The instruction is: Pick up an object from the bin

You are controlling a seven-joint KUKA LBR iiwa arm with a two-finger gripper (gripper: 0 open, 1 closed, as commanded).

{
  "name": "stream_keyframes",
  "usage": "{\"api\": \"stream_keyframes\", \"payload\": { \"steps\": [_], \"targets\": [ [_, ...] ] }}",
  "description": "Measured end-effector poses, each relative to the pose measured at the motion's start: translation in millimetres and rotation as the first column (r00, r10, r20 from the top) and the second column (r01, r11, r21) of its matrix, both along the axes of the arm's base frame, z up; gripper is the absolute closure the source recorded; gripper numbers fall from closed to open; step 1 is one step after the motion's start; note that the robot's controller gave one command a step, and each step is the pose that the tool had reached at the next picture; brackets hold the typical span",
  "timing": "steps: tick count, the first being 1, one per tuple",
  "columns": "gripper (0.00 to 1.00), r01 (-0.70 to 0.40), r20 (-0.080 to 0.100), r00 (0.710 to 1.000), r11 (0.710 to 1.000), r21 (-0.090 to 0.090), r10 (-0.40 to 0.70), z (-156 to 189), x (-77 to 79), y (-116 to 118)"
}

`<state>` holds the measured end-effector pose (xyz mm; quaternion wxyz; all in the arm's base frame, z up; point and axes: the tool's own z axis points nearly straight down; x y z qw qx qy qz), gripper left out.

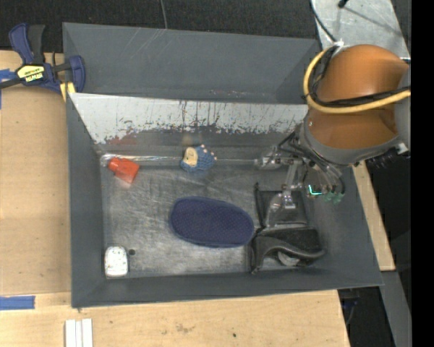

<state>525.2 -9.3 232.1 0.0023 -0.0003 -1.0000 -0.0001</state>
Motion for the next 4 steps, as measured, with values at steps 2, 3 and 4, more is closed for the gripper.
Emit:
{"api": "stream_keyframes", "payload": {
  "steps": [2,3,4],
  "targets": [
    [0.0,-0.059,0.017,0.998,0.998,-0.002,0.059,-155.3,-14.1,53.0],
    [0.0,-0.058,0.015,0.998,0.998,-0.001,0.058,-153.1,-12.0,52.3],
    [0.0,-0.058,0.016,0.998,0.998,-0.001,0.058,-151.5,-10.0,51.7]
  ]
}}
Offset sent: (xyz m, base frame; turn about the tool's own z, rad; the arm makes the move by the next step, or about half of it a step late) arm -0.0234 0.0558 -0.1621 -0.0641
